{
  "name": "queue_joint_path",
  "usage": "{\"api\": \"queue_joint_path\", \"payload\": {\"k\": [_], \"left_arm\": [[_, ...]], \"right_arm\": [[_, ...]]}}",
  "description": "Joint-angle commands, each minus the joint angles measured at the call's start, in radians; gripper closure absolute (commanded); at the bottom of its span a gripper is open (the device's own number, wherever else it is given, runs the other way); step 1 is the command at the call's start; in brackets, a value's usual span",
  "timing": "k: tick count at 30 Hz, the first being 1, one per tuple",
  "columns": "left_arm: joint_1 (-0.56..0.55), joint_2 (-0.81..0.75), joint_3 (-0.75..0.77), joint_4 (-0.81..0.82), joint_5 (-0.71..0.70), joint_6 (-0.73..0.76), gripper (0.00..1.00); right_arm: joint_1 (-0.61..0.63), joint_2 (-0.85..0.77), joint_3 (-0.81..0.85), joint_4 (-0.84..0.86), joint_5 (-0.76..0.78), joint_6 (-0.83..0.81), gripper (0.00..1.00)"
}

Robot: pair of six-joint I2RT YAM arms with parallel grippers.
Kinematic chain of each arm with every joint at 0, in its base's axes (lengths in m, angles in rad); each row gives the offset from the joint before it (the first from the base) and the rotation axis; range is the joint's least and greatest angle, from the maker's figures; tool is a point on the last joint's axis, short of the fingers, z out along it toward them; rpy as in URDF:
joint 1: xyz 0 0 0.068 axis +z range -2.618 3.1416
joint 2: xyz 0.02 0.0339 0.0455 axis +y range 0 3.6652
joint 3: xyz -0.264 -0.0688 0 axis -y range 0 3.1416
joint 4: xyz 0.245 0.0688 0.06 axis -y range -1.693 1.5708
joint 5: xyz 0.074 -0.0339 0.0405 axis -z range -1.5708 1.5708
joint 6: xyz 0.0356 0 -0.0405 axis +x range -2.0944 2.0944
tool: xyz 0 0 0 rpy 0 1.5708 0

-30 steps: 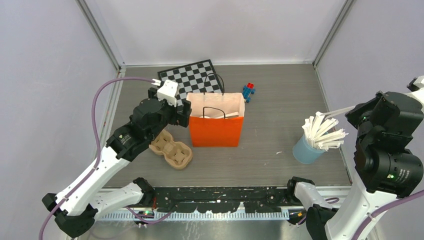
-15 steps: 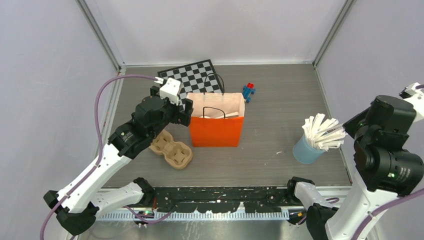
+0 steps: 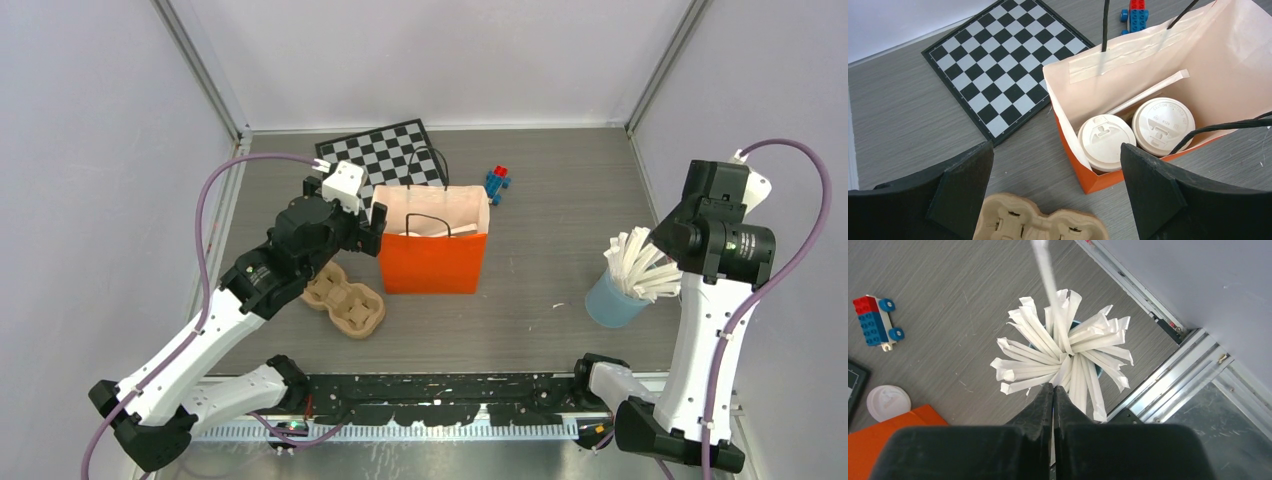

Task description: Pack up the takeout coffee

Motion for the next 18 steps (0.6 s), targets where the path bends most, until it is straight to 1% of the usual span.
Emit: {"api": "queue_joint_path", "payload": {"k": [1,6,9,12,18], "left_arm": [[0.006,-0.005,-0.002,0.048,-0.018,0.011,0.00],[0.006,0.004,-0.003,0.051,-0.018,0.014,0.00],[0.006,0.007,0.001,0.051,-0.018,0.018,0.00],[0.006,0.010,0.005,0.052,-0.018,0.025,0.00],[0.006,0.004,0.001,0.052,-0.010,0.022,0.00]], "right_arm": [[-0.005,-0.020,-0.001,0.068,0.006,-0.044,0.99],[-0.005,-0.011,-0.004,0.083,0.007,-0.054,1.00],[-0.005,0.003,0.034,0.067,0.011,-0.049,1.00],[-0.005,0.046,0.138,-0.011,0.057,-0.046,1.00],[-0.004,0.126,0.450,-0.178,0.083,-0.056,1.00]]}}
